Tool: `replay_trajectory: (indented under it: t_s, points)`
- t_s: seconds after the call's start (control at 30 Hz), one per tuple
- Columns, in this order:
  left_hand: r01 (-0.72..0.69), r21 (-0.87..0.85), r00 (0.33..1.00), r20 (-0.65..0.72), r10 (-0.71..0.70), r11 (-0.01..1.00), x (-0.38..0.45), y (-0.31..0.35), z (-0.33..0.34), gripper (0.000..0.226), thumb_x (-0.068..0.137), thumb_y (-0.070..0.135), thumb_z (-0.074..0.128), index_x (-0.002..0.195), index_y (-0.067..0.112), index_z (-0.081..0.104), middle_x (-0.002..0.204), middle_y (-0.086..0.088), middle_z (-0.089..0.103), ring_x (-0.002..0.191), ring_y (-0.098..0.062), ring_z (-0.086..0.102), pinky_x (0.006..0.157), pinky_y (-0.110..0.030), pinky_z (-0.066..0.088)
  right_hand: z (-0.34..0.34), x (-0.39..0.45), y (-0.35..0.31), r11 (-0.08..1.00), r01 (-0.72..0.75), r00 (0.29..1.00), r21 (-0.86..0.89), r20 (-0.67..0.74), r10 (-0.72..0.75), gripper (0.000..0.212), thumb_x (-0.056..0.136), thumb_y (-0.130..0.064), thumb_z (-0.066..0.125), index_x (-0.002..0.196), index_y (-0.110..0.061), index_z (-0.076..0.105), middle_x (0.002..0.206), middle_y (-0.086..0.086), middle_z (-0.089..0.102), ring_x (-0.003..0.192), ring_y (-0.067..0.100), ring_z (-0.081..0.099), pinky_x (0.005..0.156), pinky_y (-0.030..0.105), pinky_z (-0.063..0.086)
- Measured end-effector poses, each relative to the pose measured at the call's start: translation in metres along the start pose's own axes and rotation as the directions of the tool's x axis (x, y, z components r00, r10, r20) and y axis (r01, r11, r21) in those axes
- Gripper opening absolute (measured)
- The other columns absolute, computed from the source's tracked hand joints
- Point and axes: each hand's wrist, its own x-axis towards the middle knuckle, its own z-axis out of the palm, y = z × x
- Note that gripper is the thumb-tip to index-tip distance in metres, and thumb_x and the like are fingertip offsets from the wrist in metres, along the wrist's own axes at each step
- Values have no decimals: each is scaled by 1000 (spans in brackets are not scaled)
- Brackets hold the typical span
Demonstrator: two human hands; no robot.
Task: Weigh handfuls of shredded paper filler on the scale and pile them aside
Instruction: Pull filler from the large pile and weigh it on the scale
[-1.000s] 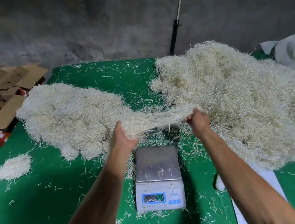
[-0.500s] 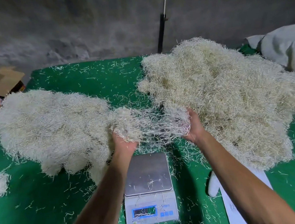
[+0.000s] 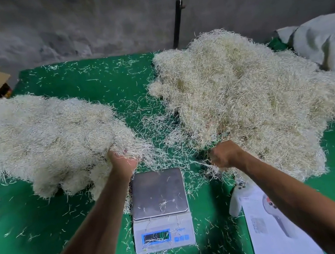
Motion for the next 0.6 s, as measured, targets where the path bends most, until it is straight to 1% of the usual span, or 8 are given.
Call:
replay_trajectory:
  t_s: [0.03,0.1,0.2,0.27,0.4,0.5,0.57,0.6]
  points:
    - [-1,-29,1000,-11,0,1000,1,0,0,61,110,46,19,161,13,14,169,-15,9,153,-35,17,121,-46,21,-1,0,4,994,-68,997,80,-26,71,33,108,-39,43,97,-19,67,90,2,71,68,11,59,75,31,62]
    - [-8,-32,1000,-4,7,999,3,-5,-3,59,110,43,19,161,12,16,168,-14,12,153,-32,19,120,-40,23,-9,0,11,903,-222,948,369,-134,288,45,110,-44,37,89,-15,64,84,6,70,64,15,63,64,32,61]
    - [-58,-40,998,4,59,997,1,-9,-7,63,109,44,14,160,6,16,167,-17,16,153,-34,19,118,-40,27,-33,6,29,547,-320,741,774,-155,653,57,111,-46,30,80,-8,59,70,7,63,49,17,56,47,26,50]
    - [-109,-28,993,-50,108,994,5,-6,-12,59,110,34,15,158,1,19,164,-24,19,151,-37,20,116,-40,31,-46,6,53,482,-337,667,809,-156,729,54,111,-45,32,89,-4,59,71,9,62,51,20,57,45,25,45]
    - [-86,-53,991,-104,80,995,8,-2,-24,50,110,34,17,139,10,49,145,-19,48,142,-28,39,106,-28,37,-48,-6,83,400,-379,593,834,-113,797,58,110,-47,31,112,4,58,76,9,58,60,23,56,53,29,43]
    - [-53,-103,999,3,53,993,9,-9,-27,59,108,37,13,154,6,34,148,-22,46,145,-32,36,104,-34,40,-42,-2,68,297,-178,682,938,-100,725,66,110,-52,25,120,6,55,74,5,53,60,18,57,59,39,56]
    - [-1,-65,996,94,8,998,3,-16,-28,61,107,42,17,156,8,31,146,-20,47,146,-35,35,99,-37,43,-39,-2,52,263,-82,762,961,-109,638,70,109,-56,21,85,-4,61,66,6,51,51,16,53,72,50,62]
    - [32,-39,994,108,-28,999,-1,-22,-30,63,107,47,19,157,9,27,154,-18,41,147,-35,35,100,-39,44,-39,-3,46,314,-92,778,945,-128,615,71,109,-58,20,76,-7,59,67,10,55,53,17,55,78,52,62]
